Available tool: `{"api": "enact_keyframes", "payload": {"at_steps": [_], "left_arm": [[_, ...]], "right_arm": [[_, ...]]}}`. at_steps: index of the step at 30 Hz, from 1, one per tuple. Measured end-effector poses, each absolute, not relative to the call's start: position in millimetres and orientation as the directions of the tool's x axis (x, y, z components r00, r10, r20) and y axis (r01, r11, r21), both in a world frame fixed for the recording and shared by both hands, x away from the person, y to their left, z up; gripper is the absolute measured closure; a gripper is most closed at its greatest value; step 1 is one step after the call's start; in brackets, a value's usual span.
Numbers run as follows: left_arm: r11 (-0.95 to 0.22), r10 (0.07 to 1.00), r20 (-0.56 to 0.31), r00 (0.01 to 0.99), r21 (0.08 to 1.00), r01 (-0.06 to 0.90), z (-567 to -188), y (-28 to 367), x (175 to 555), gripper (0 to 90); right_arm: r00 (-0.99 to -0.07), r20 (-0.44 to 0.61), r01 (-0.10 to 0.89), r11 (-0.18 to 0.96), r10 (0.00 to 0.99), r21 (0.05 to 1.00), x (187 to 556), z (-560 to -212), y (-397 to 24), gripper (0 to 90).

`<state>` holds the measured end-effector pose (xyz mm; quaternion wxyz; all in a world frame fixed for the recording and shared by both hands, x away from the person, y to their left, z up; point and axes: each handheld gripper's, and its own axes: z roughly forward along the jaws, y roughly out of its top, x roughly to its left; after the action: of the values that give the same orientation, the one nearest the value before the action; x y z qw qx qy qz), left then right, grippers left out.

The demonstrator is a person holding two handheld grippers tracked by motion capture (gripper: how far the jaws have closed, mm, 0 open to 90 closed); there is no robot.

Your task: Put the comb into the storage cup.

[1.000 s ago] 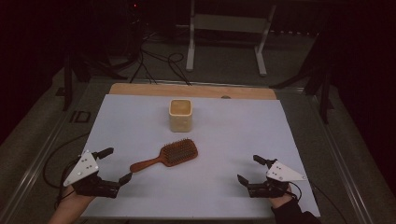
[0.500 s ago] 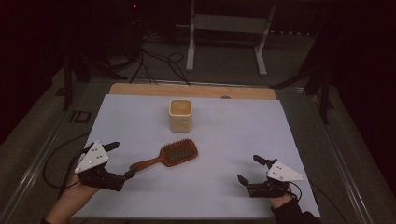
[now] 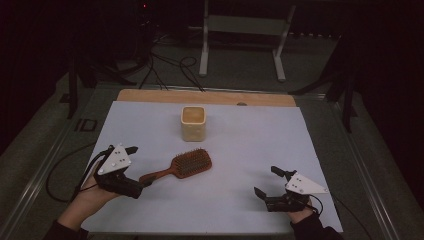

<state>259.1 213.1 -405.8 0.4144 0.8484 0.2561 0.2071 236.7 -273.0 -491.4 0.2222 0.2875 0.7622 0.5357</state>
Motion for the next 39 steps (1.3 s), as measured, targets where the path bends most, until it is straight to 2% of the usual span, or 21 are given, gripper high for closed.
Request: {"api": "enact_keyframes", "payload": {"at_steps": [14,39], "left_arm": [[-0.601,0.542,0.142,0.828,0.754,0.264,-405,193,277,0.0],[-0.732,0.459,0.099,0.883,0.605,0.313,-444,164,316,0.1]], "right_arm": [[-0.74,-0.034,0.201,0.269,0.672,0.942,236,-491,-272,8.4],[-0.747,-0.034,0.2,0.274,0.663,0.941,236,-492,-270,8.5]]}}
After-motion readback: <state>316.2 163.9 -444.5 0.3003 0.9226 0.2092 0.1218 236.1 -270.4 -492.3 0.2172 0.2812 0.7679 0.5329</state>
